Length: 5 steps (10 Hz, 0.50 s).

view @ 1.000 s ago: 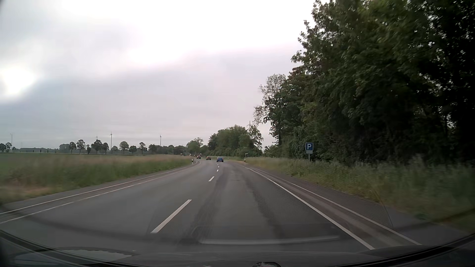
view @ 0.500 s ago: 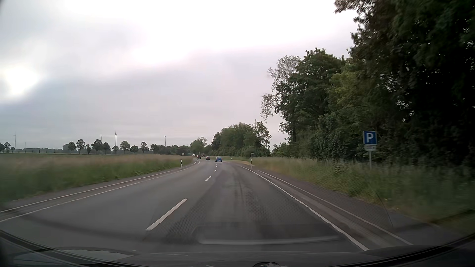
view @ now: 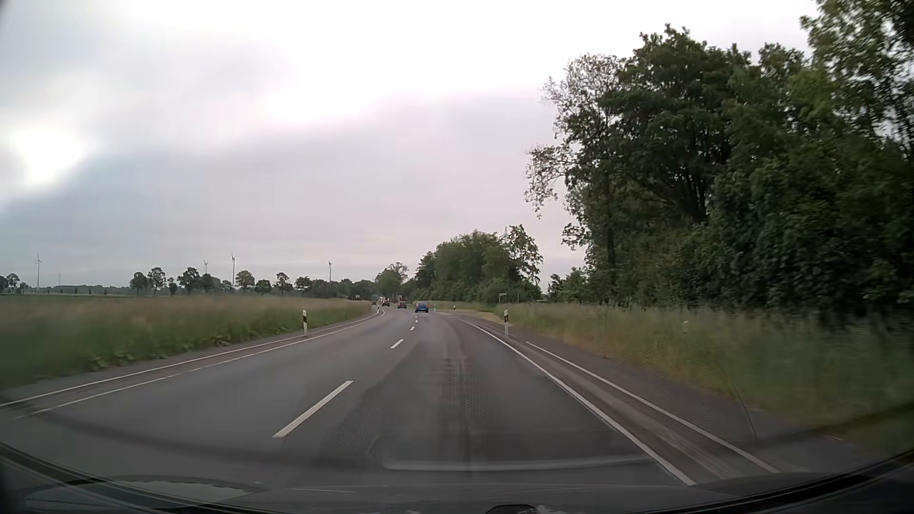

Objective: Follow the waypoints while adhering to traffic rules and regulations

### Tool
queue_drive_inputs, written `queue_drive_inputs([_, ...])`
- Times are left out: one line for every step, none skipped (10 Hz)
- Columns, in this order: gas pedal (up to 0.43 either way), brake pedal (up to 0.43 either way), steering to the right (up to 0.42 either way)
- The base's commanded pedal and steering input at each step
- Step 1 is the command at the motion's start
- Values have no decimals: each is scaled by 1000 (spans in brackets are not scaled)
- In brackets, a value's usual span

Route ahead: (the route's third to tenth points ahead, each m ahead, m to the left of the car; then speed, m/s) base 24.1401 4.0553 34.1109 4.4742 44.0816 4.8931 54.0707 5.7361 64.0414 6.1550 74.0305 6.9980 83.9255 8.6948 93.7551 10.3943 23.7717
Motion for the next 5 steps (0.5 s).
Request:
queue_drive_inputs([260, 0, -13])
queue_drive_inputs([260, 0, -13])
queue_drive_inputs([260, 0, -13])
queue_drive_inputs([260, 0, -14])
queue_drive_inputs([248, 0, -14])
